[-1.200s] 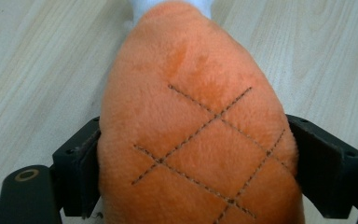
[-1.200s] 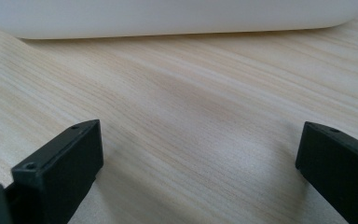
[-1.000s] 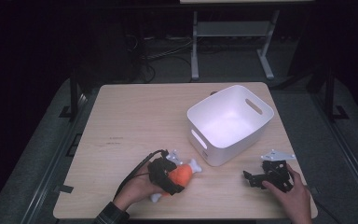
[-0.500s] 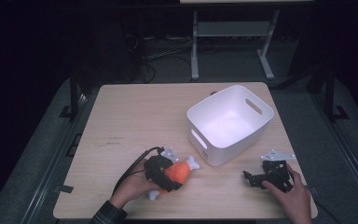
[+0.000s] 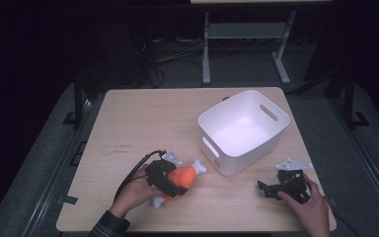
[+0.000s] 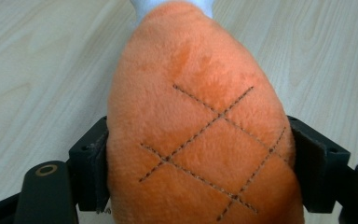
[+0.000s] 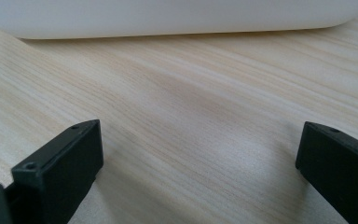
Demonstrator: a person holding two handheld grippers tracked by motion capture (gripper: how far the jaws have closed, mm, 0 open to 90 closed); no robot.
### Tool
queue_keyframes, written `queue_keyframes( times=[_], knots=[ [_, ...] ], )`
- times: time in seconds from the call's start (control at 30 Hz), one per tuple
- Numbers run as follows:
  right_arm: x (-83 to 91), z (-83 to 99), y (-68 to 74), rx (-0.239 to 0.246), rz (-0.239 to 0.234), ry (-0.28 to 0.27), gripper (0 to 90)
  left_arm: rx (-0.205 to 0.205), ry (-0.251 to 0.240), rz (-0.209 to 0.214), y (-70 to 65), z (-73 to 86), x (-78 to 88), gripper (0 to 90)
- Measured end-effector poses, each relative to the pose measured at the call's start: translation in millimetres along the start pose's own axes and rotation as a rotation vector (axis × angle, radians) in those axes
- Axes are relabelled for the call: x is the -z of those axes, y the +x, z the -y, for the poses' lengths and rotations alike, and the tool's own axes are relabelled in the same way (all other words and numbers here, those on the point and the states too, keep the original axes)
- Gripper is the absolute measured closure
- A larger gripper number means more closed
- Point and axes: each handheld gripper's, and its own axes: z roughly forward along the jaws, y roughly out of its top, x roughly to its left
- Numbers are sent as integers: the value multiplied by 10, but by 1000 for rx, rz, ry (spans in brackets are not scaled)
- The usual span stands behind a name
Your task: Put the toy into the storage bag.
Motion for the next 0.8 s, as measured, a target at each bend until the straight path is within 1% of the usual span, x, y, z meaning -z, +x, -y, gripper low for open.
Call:
queue_keyframes(
  times=[0.1, 0.13, 0.27, 0.3, 0.33, 0.4, 0.53, 0.57, 0.63, 0.77, 0.8],
  knots=[
    [0, 0, 0, 0, 0, 0, 2, -3, -13, 4, 11, -3, 38, 212],
    [0, 0, 0, 0, 0, 0, 2, 1, -18, 6, 14, -1, 46, 212],
    [0, 0, 0, 0, 0, 0, 2, -6, -21, 3, 33, -10, 97, 213],
    [0, 0, 0, 0, 0, 0, 2, -1, -26, 1, 31, -16, 115, 213],
    [0, 0, 0, 0, 0, 0, 2, -8, -26, 3, 39, -24, 136, 213],
    [0, 0, 0, 0, 0, 0, 2, -4, -42, 4, 40, -35, 163, 213],
    [1, 0, 0, 0, 0, 0, 2, -12, -59, 2, 59, -64, 227, 213],
    [0, 0, 0, 0, 0, 0, 2, -6, -67, 1, 59, -73, 242, 213],
    [0, 0, 0, 0, 0, 0, 2, -8, -80, -1, 65, -92, 275, 213],
    [0, 0, 0, 0, 0, 0, 2, -11, -94, -6, 85, -131, 330, 213],
    [0, 0, 0, 0, 0, 0, 2, -17, -91, -8, 92, -139, 342, 213]
  ],
)
